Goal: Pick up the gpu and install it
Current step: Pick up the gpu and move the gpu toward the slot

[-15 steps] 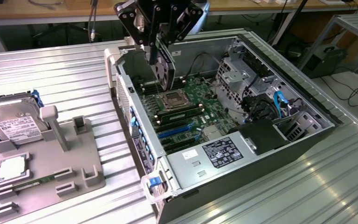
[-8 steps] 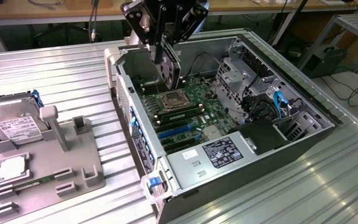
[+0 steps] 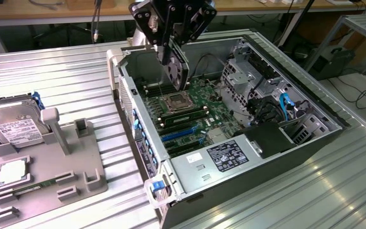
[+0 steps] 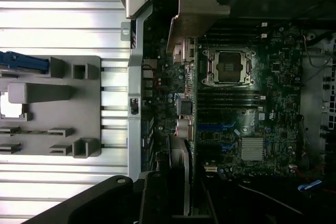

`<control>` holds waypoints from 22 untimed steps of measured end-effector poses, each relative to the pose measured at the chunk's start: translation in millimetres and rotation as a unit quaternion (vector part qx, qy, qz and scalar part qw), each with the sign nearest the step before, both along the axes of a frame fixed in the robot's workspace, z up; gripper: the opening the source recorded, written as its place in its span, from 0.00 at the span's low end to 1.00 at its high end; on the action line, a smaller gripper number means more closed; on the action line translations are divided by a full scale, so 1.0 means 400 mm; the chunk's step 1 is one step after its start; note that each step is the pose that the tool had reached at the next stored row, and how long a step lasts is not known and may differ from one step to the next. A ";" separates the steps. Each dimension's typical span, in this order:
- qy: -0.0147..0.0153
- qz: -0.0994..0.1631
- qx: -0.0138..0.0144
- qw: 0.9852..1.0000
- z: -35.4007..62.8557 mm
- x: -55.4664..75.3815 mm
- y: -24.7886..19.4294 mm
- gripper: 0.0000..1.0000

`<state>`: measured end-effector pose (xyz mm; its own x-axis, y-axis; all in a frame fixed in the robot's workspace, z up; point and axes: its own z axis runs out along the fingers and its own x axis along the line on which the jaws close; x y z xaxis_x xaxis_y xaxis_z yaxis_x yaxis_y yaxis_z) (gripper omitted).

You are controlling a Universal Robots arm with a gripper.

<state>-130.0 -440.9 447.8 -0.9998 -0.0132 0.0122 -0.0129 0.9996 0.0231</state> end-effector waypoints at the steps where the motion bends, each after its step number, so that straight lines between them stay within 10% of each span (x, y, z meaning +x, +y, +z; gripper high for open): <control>1: 0.000 0.000 0.000 1.000 0.000 0.001 0.000 0.27; 22: -0.004 0.000 0.000 1.000 -0.003 0.055 0.000 0.27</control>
<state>-108.1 -440.9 446.5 -0.9999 -0.0132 0.0037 -0.0131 0.9996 0.0230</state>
